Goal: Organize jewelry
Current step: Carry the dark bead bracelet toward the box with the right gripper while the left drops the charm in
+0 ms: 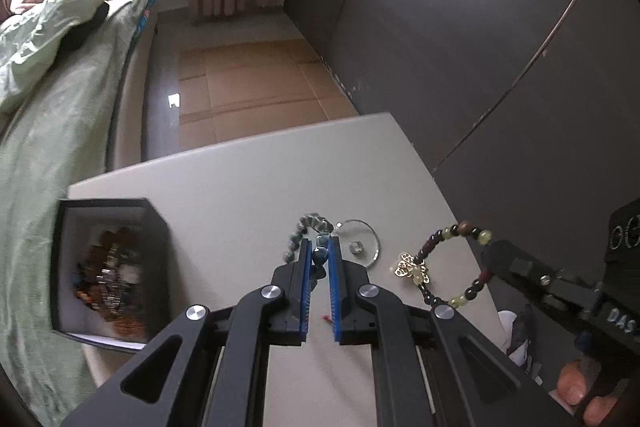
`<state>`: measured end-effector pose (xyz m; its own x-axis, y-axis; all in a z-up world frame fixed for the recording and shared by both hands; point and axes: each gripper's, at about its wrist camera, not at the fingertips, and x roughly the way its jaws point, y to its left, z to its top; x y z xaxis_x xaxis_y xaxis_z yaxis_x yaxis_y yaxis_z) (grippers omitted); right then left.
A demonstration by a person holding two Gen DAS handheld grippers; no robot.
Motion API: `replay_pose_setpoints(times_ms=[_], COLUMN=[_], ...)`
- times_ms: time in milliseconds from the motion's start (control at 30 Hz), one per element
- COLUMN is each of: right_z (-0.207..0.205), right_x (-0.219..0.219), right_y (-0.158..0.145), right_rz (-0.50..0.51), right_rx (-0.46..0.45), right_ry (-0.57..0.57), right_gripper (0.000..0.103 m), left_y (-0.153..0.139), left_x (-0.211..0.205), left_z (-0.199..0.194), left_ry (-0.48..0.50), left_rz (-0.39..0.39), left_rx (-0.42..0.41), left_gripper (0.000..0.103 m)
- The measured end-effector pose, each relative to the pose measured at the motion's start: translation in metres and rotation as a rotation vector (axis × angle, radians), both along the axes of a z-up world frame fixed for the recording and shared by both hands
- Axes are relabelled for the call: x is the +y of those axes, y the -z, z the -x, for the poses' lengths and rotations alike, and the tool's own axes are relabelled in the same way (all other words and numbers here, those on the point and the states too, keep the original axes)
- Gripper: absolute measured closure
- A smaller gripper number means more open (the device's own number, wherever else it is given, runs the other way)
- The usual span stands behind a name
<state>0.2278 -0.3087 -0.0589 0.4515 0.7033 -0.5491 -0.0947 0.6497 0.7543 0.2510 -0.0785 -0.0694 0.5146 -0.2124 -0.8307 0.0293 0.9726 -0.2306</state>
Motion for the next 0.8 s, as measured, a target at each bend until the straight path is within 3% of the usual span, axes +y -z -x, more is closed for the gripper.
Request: replay_pose_setpoints(times_ms=[433,800], right_z=[0.010,0.012], right_x=[0.061,0.116], right_y=[-0.029,-0.041], right_rz=[0.012,0.028], right_rx=[-0.036,-0.053], right_ry=[-0.094,-0.179], right_gripper=[0.094,0.094], left_y=[-0.057,-0.064], left_x=[0.068,0.122], left_z=[0.033,0.052], left_ry=[-0.085,-0.159], left_rz=[-0.001,0.007], left_rx=[-0.092,-0.095], left_gripper=[0.097,0.097])
